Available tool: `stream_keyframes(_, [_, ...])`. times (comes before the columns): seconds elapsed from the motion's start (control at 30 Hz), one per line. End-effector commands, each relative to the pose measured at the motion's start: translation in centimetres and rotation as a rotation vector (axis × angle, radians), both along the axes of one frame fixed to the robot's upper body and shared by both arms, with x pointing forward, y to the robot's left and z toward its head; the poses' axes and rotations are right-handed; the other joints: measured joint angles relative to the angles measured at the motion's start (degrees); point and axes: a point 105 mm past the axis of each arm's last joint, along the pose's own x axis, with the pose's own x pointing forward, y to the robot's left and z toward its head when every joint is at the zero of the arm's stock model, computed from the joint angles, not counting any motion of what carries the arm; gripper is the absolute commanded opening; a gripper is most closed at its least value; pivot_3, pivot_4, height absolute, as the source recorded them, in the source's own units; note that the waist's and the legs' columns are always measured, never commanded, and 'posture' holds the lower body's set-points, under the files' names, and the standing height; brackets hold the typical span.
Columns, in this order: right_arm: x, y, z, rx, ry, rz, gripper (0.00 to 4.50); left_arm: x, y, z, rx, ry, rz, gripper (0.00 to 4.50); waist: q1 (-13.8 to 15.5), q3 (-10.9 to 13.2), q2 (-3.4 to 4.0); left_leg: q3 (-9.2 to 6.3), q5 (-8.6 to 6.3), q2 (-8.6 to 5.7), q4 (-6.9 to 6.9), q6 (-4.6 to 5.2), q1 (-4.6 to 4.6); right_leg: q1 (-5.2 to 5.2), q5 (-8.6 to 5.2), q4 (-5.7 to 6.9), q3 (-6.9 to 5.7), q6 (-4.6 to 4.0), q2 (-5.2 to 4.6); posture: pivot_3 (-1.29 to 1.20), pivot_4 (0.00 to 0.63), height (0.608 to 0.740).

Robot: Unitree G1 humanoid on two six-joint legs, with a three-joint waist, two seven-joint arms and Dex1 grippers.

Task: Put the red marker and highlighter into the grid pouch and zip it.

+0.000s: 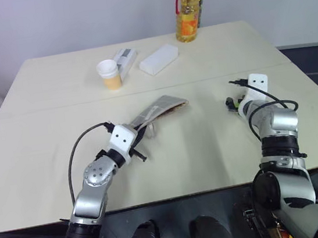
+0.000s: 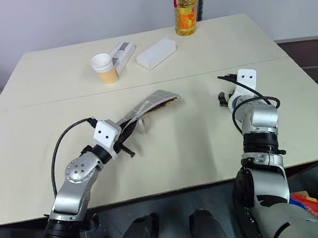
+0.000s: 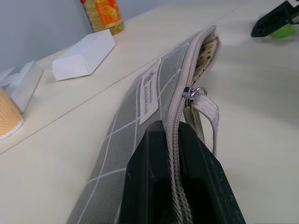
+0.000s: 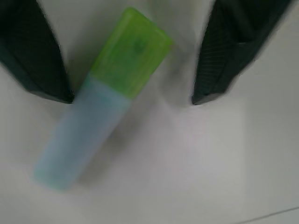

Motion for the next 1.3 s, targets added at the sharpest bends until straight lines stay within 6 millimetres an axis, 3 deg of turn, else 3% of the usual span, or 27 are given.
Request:
stream_keyframes(0.03, [0.2, 0.3, 0.8, 0.029, -0.022, -0.009, 2.09, -0.1, 0.6, 1.1, -0.007, -0.050, 0.023, 0.00, 0.0, 0.0, 0.00, 0.00, 0.00, 0.00, 0.00, 0.00, 0.00, 0.00, 0.00, 0.00, 0.00, 0.00, 0.00, 0.00, 0.150, 0.740])
stream_keyframes(0.07, [0.1, 0.3, 0.8, 0.032, -0.023, -0.012, 1.52, -0.1, 0.7, 1.0, -0.007, -0.049, 0.026, 0.00, -0.2, 0.0, 0.01, 0.00, 0.00, 0.00, 0.00, 0.00, 0.02, 0.00, 0.00, 0.01, 0.00, 0.00, 0.00, 0.00, 0.150, 0.740])
stream_keyframes(0.13, [0.2, 0.4, 0.9, 0.026, -0.036, -0.006, 0.87, -0.1, 0.9, 1.0, -0.005, -0.049, 0.033, 0.00, -0.3, 0.0, 0.01, 0.00, 0.00, 0.03, 0.00, 0.00, 0.04, 0.00, 0.00, 0.04, 0.00, 0.00, 0.00, 0.00, 0.150, 0.740])
stream_keyframes(0.23, [0.3, 1.3, 2.0, 0.020, -0.099, 0.051, 0.89, 0.2, 1.6, 1.1, -0.006, -0.055, 0.058, 0.00, -0.3, 0.0, 0.01, -0.01, 0.00, 0.04, 0.00, 0.00, 0.05, 0.00, 0.00, 0.06, 0.01, 0.00, 0.04, 0.00, 0.150, 0.740])
stream_keyframes(0.27, [0.5, 2.3, 3.1, -0.013, -0.159, 0.143, 0.89, 0.4, 1.8, 1.3, -0.009, -0.058, 0.069, 0.00, -0.3, 0.0, 0.01, -0.01, 0.00, 0.04, 0.00, 0.00, 0.05, 0.00, 0.00, 0.06, 0.01, 0.00, 0.04, 0.00, 0.150, 0.740])
stream_keyframes(0.4, [-0.5, 6.9, 6.7, -0.382, -0.336, 0.531, 0.89, 1.0, 2.9, 1.8, -0.028, -0.063, 0.100, 0.00, -0.4, 0.1, 0.12, 0.04, 0.00, 0.02, -0.01, 0.01, 0.02, -0.07, 0.00, 0.06, 0.00, 0.01, 0.08, 0.00, 0.150, 0.740])
stream_keyframes(0.47, [-2.2, 9.8, 7.5, -0.530, -0.404, 0.772, 0.89, 1.2, 3.4, 2.0, -0.034, -0.061, 0.102, 0.00, -0.3, 0.1, 0.12, 0.05, 0.00, 0.02, -0.01, 0.01, 0.01, -0.08, -0.01, 0.06, -0.01, 0.02, 0.08, 0.00, 0.150, 0.740])
stream_keyframes(0.53, [-4.8, 12.5, 8.0, -0.451, -0.447, 0.994, 0.89, 1.3, 3.6, 2.0, -0.031, -0.062, 0.100, 0.00, -0.3, 0.0, 0.11, 0.04, -0.01, 0.02, -0.01, 0.01, 0.02, -0.06, -0.02, 0.04, -0.01, 0.04, 0.08, 0.00, 0.150, 0.740])
stream_keyframes(0.6, [-6.4, 13.5, 8.1, -0.429, -0.445, 1.102, 0.89, 1.2, 3.6, 2.0, -0.027, -0.067, 0.090, 0.00, -0.3, 0.0, 0.08, -0.03, -0.01, 0.05, -0.01, 0.01, 0.03, -0.02, -0.02, 0.01, -0.03, 0.04, 0.06, 0.00, 0.150, 0.740])
stream_keyframes(0.83, [-8.2, 14.1, 6.0, -0.457, -0.339, 1.227, 0.89, 1.2, 3.4, 2.0, -0.030, -0.073, 0.077, 0.00, 0.2, 0.1, 0.04, -0.31, -0.01, 0.00, 0.08, 0.00, 0.01, 0.08, -0.02, -0.10, -0.05, 0.05, -0.01, 0.00, 0.150, 0.740])
stream_keyframes(1.3, [-7.2, 13.6, 4.7, -0.455, -0.262, 1.169, 0.89, 0.2, 2.5, 1.7, -0.007, -0.086, 0.006, 0.00, 0.1, 0.1, 0.05, -0.34, -0.01, 0.01, 0.05, 0.00, 0.00, 0.03, -0.02, -0.10, -0.03, 0.04, -0.02, 0.00, 0.150, 0.740])
